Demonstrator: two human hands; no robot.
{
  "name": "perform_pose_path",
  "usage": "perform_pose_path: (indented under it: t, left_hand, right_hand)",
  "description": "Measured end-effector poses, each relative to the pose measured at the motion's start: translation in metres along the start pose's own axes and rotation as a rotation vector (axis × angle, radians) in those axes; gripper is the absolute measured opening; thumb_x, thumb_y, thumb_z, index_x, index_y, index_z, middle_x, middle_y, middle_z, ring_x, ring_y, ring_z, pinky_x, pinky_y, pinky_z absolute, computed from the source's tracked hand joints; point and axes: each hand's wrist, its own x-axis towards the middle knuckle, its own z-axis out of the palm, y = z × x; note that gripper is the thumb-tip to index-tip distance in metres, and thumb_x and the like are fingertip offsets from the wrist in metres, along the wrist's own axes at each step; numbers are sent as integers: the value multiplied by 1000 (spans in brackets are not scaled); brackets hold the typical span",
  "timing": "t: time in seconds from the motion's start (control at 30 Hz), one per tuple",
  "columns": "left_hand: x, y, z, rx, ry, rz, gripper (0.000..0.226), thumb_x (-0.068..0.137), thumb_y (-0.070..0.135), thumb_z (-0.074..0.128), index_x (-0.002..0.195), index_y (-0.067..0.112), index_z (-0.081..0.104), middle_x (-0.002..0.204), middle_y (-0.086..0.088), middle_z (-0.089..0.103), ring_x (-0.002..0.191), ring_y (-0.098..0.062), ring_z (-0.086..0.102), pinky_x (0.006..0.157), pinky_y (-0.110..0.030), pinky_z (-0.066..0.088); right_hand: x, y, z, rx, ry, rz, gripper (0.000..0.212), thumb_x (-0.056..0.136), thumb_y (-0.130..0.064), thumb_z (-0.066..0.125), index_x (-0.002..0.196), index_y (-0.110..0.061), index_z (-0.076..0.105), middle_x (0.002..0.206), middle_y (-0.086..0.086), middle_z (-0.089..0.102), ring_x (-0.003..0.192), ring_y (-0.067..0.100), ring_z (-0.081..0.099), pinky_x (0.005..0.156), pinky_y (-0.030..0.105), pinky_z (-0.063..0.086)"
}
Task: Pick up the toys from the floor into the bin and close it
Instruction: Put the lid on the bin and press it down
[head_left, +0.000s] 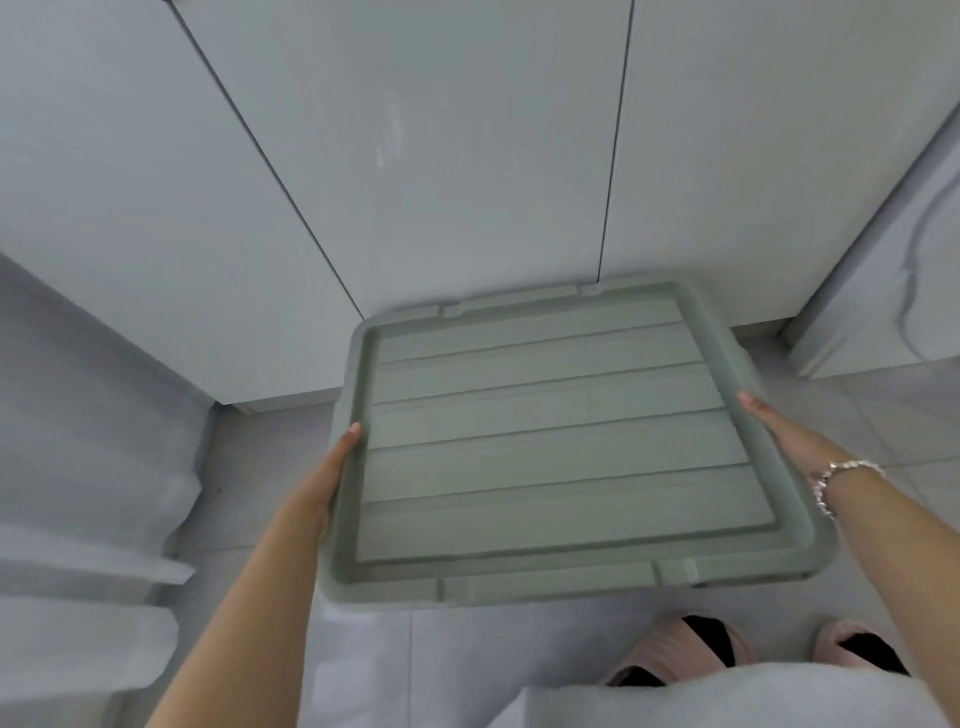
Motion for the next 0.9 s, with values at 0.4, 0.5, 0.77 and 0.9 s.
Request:
perform_pose_path:
  t: [0.4, 0.5, 0.77, 0.9]
  left_hand:
    - [-9, -8, 17, 544, 605, 167, 71, 73, 78, 47, 95, 11, 56, 80, -9, 58, 76, -30, 53, 66, -34, 40]
    - [-6, -8, 12, 592, 607, 192, 68, 73, 77, 48, 89, 11, 55, 76, -8, 60, 74, -29, 56, 68, -34, 41]
    - [9, -7, 4, 33, 309, 224, 43, 79, 44, 70, 101, 7, 61, 88, -11, 60, 80, -28, 55, 76, -36, 46]
    - [8, -10, 9, 11, 385, 256, 36, 78, 44, 72, 91, 11, 63, 77, -9, 59, 73, -27, 55, 71, -37, 47]
  right_hand:
    - [-15, -12, 12, -197, 414, -39, 67, 79, -50, 65, 121, -3, 42, 120, 23, 56, 109, 38, 55, 90, 39, 42]
    - [-20, -16, 17, -238, 453, -40, 62, 82, -47, 62, 119, -3, 42, 117, 24, 57, 107, 40, 55, 89, 41, 42]
    - [-12, -24, 12, -145, 418, 3, 51, 77, -39, 70, 110, -1, 61, 109, 21, 64, 98, 35, 60, 83, 35, 45]
    - [-11, -26, 13, -155, 448, -3, 43, 80, -36, 68, 105, -1, 64, 105, 21, 64, 96, 35, 60, 76, 30, 40]
